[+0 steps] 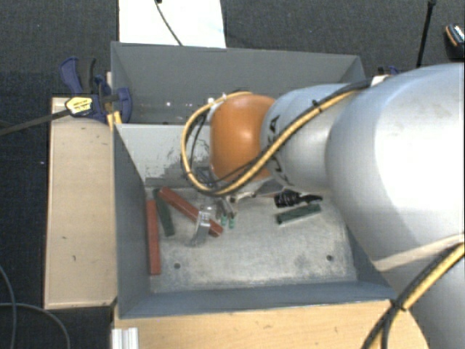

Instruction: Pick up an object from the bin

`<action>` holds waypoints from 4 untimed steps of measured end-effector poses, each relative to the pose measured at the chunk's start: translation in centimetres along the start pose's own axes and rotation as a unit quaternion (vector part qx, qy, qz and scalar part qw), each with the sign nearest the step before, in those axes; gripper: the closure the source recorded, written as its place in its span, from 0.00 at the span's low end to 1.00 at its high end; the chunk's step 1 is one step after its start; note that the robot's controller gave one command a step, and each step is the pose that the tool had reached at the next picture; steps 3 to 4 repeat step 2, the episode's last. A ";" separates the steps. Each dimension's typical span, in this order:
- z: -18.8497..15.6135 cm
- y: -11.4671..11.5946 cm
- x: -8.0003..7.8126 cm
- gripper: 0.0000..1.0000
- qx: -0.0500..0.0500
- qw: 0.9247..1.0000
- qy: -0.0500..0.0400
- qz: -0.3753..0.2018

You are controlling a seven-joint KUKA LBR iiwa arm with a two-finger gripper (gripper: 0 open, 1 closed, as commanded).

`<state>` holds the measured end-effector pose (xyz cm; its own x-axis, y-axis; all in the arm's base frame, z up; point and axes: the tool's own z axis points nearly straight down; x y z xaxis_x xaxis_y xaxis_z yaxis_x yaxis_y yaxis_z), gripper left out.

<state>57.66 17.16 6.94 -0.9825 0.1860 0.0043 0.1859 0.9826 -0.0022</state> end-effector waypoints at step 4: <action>-14.8 0.6 1.2 1.00 -0.004 1.000 -0.006 -0.007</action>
Offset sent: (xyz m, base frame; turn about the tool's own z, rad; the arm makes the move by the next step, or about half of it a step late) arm 0.0000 0.0000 0.0000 0.0000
